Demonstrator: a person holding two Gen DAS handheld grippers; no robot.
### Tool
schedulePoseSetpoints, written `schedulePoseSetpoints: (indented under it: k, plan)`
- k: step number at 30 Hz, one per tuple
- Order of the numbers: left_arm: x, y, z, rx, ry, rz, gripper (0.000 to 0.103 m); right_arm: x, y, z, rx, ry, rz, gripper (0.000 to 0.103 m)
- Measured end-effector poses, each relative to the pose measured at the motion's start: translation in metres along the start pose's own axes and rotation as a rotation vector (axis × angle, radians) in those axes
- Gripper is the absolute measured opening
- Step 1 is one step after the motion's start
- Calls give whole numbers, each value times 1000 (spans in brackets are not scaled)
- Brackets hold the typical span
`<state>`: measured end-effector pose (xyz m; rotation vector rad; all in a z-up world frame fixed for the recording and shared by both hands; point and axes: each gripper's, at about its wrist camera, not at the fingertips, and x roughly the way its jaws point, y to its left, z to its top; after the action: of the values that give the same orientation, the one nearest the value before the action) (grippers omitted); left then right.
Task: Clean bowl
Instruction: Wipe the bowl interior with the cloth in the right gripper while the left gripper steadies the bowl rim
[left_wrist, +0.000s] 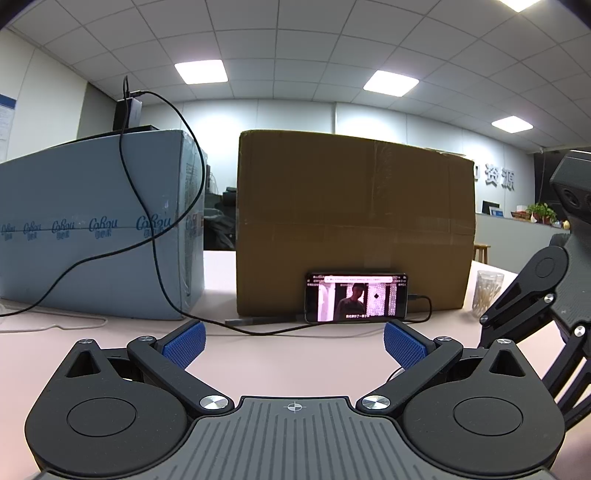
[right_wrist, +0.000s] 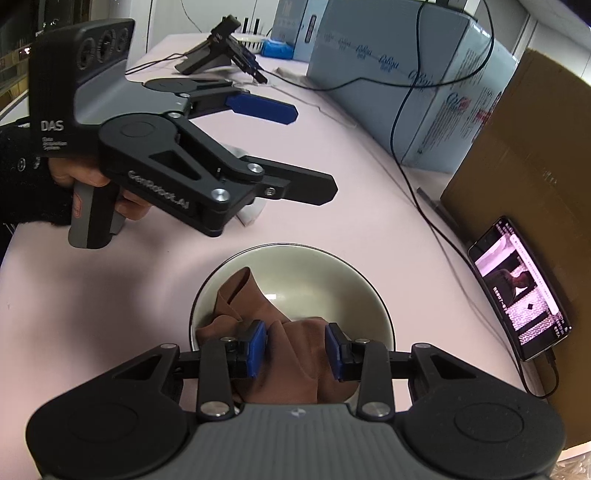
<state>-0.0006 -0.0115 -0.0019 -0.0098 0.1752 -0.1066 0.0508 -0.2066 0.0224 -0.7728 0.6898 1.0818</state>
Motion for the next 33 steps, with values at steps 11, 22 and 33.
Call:
schedulePoseSetpoints:
  k: [11, 22, 33]
  plan:
    - [1, 0, 0, -4, 4, -1, 103, 17, -12, 17, -39, 191, 86, 23]
    - [1, 2, 0, -11, 10, -6, 103, 21, -4, 29, -132, 212, 96, 11]
    - [3, 4, 0, -24, 23, -10, 103, 1, -4, 29, -193, 184, 74, 19]
